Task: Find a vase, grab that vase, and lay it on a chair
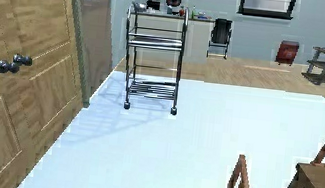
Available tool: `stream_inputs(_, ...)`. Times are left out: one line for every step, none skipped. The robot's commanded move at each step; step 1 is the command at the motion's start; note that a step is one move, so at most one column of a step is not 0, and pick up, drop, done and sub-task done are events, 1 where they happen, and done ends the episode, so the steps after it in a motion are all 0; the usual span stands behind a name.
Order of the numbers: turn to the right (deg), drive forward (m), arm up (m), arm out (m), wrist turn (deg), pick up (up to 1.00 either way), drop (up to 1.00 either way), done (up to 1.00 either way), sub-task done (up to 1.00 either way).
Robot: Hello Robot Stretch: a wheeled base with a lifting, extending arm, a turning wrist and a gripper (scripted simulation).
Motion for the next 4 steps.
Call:
stream_inputs(0.0, 0.15, 0.00, 0.00, 0.0, 0.00, 0.00, 0.00, 0.00)
stream_inputs(0.0, 0.10, 0.00, 0.00, 0.0, 0.00, 0.00, 0.00, 0.00)
stream_inputs(45.0, 0.00, 0.00, 0.00, 0.0, 0.00, 0.00, 0.00, 0.00)
stream_inputs(27.0, 0.00, 0.00, 0.00, 0.0, 0.00, 0.00, 0.00, 0.00)
